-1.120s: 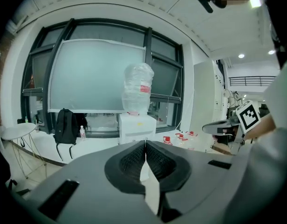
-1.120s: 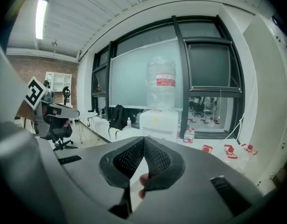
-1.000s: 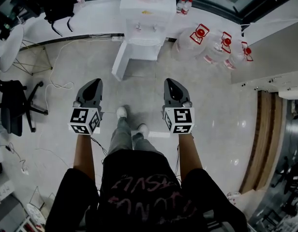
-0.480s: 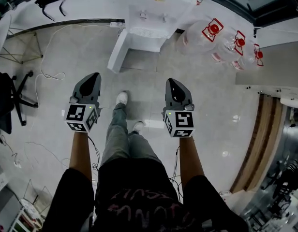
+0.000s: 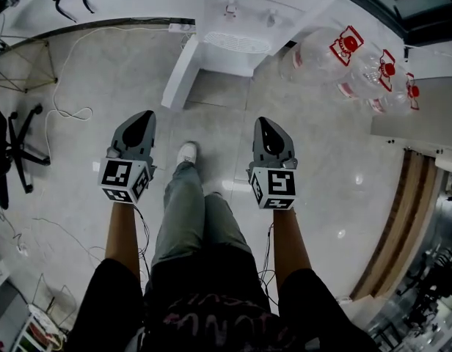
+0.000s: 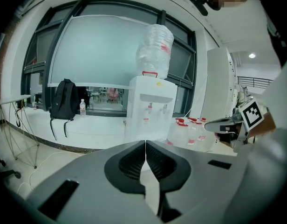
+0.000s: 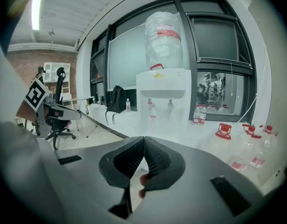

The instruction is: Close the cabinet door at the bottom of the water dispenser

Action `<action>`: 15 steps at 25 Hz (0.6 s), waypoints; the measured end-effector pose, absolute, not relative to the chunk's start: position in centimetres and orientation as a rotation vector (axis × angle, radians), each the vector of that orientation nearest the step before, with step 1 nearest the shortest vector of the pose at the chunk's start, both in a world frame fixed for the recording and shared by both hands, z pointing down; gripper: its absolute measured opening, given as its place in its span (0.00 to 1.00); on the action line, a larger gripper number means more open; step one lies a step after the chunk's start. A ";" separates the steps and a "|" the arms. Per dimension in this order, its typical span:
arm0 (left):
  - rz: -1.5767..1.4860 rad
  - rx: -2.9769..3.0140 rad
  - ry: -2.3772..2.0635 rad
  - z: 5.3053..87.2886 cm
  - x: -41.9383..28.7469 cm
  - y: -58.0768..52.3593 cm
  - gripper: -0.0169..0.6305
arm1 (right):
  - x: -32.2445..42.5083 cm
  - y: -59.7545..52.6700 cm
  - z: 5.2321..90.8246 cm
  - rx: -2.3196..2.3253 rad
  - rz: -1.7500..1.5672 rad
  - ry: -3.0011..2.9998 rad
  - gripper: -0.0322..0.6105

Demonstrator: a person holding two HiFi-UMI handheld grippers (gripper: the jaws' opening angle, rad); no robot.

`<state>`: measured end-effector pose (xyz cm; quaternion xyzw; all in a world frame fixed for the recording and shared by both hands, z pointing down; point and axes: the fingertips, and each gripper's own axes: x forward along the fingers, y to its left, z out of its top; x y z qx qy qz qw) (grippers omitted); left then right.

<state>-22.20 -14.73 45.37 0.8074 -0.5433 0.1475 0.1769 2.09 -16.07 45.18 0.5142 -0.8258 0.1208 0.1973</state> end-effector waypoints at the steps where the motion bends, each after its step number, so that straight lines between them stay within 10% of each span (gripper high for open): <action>1: 0.421 2.285 -1.539 46.6 -22.4 -14.9 0.05 | 2.0 -16.3 46.2 1.439 0.335 -2.315 0.07; 15: 0.472 2.327 -1.574 61.2 -23.9 -17.0 0.05 | 2.8 -18.9 61.2 1.468 0.321 -2.320 0.07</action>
